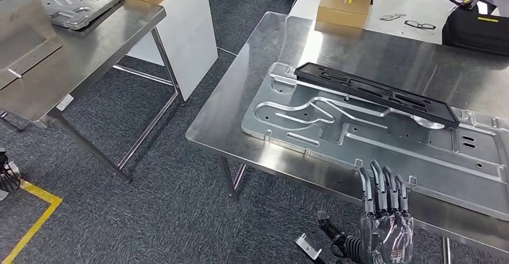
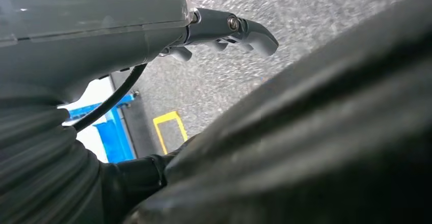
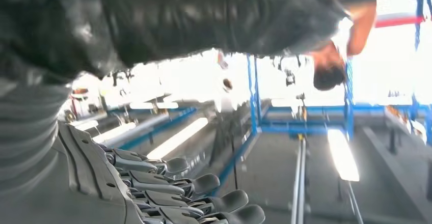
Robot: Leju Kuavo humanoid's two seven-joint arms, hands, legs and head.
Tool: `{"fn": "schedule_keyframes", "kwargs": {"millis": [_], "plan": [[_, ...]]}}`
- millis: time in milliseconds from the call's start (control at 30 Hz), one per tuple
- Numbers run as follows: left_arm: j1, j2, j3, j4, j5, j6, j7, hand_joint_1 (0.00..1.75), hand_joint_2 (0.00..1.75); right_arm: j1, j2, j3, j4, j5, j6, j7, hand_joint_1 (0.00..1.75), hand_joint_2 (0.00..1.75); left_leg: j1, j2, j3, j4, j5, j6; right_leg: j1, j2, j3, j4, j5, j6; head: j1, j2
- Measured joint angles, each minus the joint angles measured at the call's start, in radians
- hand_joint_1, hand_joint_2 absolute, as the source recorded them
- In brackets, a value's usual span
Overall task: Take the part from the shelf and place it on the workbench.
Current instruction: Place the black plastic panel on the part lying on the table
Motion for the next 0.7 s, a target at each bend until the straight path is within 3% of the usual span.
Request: {"fn": "schedule_keyframes", "kwargs": {"millis": [67, 133, 200, 267, 300, 400, 433, 467, 500, 567, 600, 633, 700], "plan": [[-0.003, -0.001, 0.000, 0.000, 0.001, 0.002, -0.001, 0.00, 1.75, 0.010, 0.004, 0.002, 0.017, -0.007, 0.000, 0.015, 0.00, 1.75, 0.002, -0.001, 0.092, -0.110, 0.049, 0.005, 0.000, 0.000, -0.023, 0.010, 0.015, 0.006, 0.000, 0.000], [-0.005, 0.000, 0.000, 0.000, 0.000, 0.007, 0.000, 0.00, 1.75, 0.015, 0.011, 0.003, 0.044, -0.029, 0.000, 0.027, 0.00, 1.75, -0.002, -0.002, 0.181, -0.245, 0.048, 0.013, 0.001, 0.001, -0.037, 0.016, 0.029, 0.017, 0.000, 0.000], [-0.006, 0.000, 0.000, 0.000, 0.000, 0.012, 0.005, 0.00, 1.75, 0.015, 0.017, 0.008, 0.094, -0.065, 0.000, 0.047, 0.00, 1.75, -0.008, -0.004, 0.205, -0.296, 0.040, 0.023, 0.000, 0.000, -0.039, 0.012, 0.045, 0.032, 0.000, 0.000], [-0.006, -0.001, 0.000, 0.000, 0.000, 0.016, 0.010, 0.00, 1.75, 0.016, 0.021, 0.017, 0.154, -0.098, 0.001, 0.079, 0.00, 1.75, -0.006, -0.002, 0.192, -0.303, 0.057, 0.039, -0.002, 0.002, -0.043, 0.013, 0.045, 0.045, 0.000, 0.000], [-0.007, -0.001, 0.000, 0.000, 0.001, 0.017, 0.015, 0.00, 1.75, 0.017, 0.021, 0.021, 0.186, -0.118, 0.002, 0.099, 0.00, 1.75, -0.004, 0.001, 0.183, -0.306, 0.069, 0.048, -0.002, 0.004, -0.050, 0.028, 0.022, 0.049, 0.000, 0.000], [-0.010, -0.002, 0.000, 0.000, 0.005, 0.015, 0.034, 0.00, 1.75, 0.018, 0.022, 0.044, 0.297, -0.195, 0.004, 0.153, 0.00, 1.75, -0.007, 0.006, 0.144, -0.307, 0.101, 0.066, -0.003, 0.008, -0.090, 0.177, -0.121, 0.055, 0.000, 0.000], [-0.010, -0.002, 0.000, 0.000, 0.006, 0.014, 0.037, 0.00, 1.75, 0.019, 0.022, 0.052, 0.331, -0.214, 0.003, 0.159, 0.00, 1.75, -0.009, 0.007, 0.130, -0.304, 0.111, 0.066, -0.003, 0.008, -0.098, 0.234, -0.147, 0.057, 0.001, 0.000], [-0.009, -0.002, 0.000, 0.000, 0.008, 0.013, 0.037, 0.00, 1.75, 0.020, 0.022, 0.057, 0.361, -0.225, 0.002, 0.159, 0.00, 1.75, -0.011, 0.008, 0.115, -0.299, 0.120, 0.066, -0.003, 0.008, -0.095, 0.269, -0.149, 0.057, 0.000, 0.000], [-0.008, -0.002, 0.000, 0.000, 0.010, 0.012, 0.037, 0.00, 1.75, 0.021, 0.022, 0.059, 0.389, -0.233, 0.002, 0.158, 0.00, 1.75, -0.012, 0.008, 0.100, -0.293, 0.128, 0.065, -0.002, 0.008, -0.076, 0.270, -0.129, 0.056, 0.000, 0.000], [-0.009, -0.002, 0.000, 0.000, 0.014, 0.011, 0.035, 0.00, 1.75, 0.021, 0.022, 0.063, 0.440, -0.253, 0.002, 0.161, 0.00, 1.75, -0.015, 0.008, 0.072, -0.275, 0.136, 0.062, -0.003, 0.009, 0.010, 0.172, -0.081, 0.055, 0.000, 0.000], [-0.010, -0.001, 0.000, 0.000, 0.015, 0.012, 0.033, 0.00, 1.75, 0.019, 0.023, 0.067, 0.464, -0.272, 0.002, 0.170, 0.00, 1.75, -0.018, 0.007, 0.060, -0.262, 0.135, 0.060, -0.004, 0.010, 0.057, 0.097, -0.084, 0.060, 0.001, 0.000], [-0.011, 0.000, 0.000, 0.000, 0.016, 0.013, 0.030, 0.00, 1.75, 0.015, 0.023, 0.072, 0.491, -0.303, 0.002, 0.184, 0.00, 1.75, -0.022, 0.006, 0.051, -0.252, 0.133, 0.060, -0.005, 0.010, 0.090, 0.041, -0.091, 0.055, -0.002, 0.000], [-0.012, 0.001, 0.000, 0.000, 0.019, 0.019, 0.021, 0.00, 1.75, 0.005, 0.025, 0.083, 0.550, -0.382, 0.002, 0.212, 0.00, 1.75, -0.030, 0.004, 0.040, -0.237, 0.129, 0.058, -0.006, 0.010, 0.110, -0.006, -0.114, 0.049, -0.005, 0.000]]}}
